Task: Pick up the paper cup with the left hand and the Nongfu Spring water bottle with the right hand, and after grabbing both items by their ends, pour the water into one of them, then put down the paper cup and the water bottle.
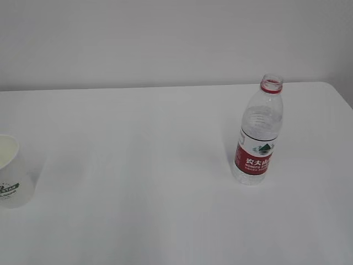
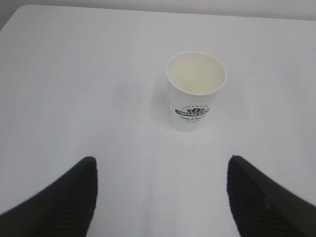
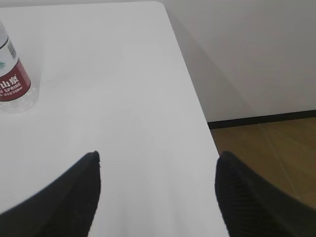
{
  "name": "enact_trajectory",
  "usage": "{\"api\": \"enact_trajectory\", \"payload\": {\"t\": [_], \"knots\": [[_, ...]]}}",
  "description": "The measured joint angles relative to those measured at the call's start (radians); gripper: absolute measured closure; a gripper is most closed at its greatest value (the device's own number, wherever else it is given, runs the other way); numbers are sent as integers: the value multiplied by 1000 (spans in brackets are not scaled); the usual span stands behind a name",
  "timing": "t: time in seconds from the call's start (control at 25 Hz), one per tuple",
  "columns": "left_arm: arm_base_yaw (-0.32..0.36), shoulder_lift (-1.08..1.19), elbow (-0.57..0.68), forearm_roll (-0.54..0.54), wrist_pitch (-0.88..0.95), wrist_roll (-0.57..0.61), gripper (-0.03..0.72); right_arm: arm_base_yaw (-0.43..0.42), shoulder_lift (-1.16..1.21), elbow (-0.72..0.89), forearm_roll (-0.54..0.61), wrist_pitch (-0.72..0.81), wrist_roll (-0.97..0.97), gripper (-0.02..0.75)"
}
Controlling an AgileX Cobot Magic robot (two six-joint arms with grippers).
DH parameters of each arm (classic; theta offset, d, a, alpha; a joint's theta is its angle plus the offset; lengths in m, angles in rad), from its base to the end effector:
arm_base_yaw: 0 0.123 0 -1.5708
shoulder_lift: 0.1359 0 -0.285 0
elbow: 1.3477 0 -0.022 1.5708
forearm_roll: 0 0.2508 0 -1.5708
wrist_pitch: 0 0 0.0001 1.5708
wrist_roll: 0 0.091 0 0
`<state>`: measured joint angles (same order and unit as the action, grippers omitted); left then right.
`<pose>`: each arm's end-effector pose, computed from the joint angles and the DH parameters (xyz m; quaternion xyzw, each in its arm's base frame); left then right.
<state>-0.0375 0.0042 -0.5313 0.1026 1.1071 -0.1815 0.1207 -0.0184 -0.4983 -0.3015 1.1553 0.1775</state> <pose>-0.0097 0.0087 0.2825 -0.0655 0.8546 -0.0052 0.5151 -0.0107 -0.0262 0.2723 0.0386 0.8622 -0.0762 0.4992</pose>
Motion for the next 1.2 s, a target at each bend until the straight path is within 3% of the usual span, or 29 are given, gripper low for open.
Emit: {"api": "enact_trajectory", "payload": {"t": [0.64,0.92,1.2], "knots": [[0,0,0,-17,0,0,101,0,0,-4,7,-10,0,186],[0,0,0,-50,-9,0,101,0,2,-65,69,-154,0,186],[0,5,-46,-60,-110,0,101,0,159,-125,135,-284,-6,186]]}}
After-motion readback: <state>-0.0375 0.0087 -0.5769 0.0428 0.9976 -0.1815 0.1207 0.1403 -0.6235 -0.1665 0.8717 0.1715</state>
